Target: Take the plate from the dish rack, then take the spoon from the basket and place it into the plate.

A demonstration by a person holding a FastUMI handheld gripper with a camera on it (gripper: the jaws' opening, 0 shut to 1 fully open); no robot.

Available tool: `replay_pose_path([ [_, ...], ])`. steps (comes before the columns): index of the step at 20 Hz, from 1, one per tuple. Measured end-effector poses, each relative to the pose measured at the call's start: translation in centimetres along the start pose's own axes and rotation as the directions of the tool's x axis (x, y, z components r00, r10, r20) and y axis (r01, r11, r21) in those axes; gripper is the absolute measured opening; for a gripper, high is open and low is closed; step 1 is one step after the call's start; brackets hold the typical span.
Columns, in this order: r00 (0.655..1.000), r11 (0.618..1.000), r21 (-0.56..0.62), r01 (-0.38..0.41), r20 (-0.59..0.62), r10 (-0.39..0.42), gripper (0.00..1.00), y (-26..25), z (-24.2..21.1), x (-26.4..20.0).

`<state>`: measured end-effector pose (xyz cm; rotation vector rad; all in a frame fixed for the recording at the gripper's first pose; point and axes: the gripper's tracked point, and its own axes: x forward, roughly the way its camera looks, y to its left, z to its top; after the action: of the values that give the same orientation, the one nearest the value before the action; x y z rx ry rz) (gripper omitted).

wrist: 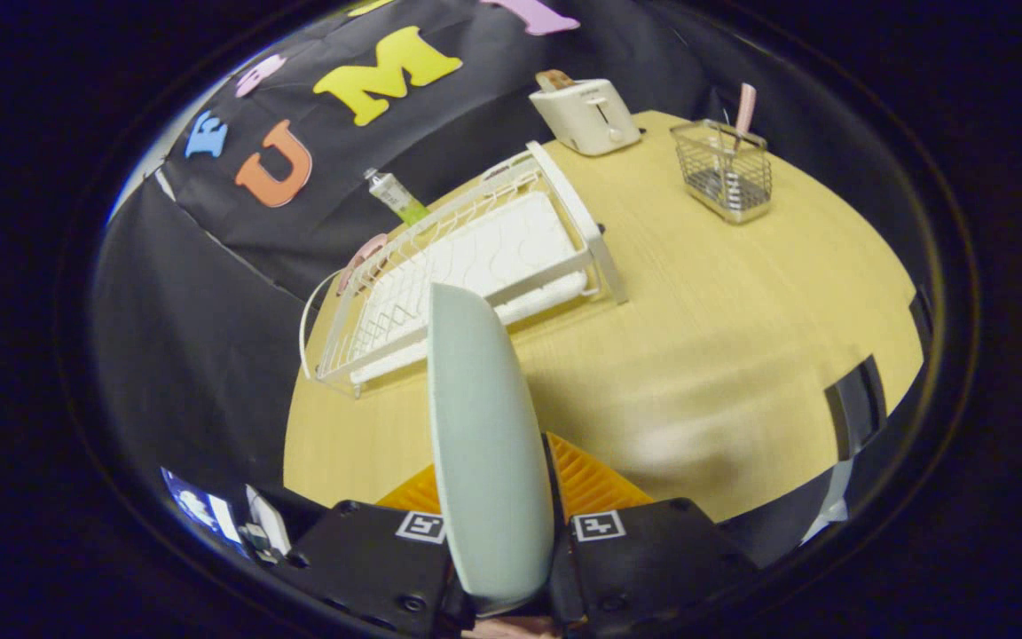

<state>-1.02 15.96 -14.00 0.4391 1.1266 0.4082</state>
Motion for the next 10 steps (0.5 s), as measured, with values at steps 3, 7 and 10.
replay_pose_path([
  [3, 0.997, 0.995, 0.076, -0.065, -0.043, 0.069, 0.36, -0.3, -0.6, 1.6],
  [7, 0.989, 0.979, 0.162, -0.125, -0.057, 0.136, 0.38, -0.3, 0.1, 2.8],
  [10, 0.989, 0.975, 0.179, -0.129, -0.051, 0.140, 0.41, -0.9, 1.1, 3.3],
])
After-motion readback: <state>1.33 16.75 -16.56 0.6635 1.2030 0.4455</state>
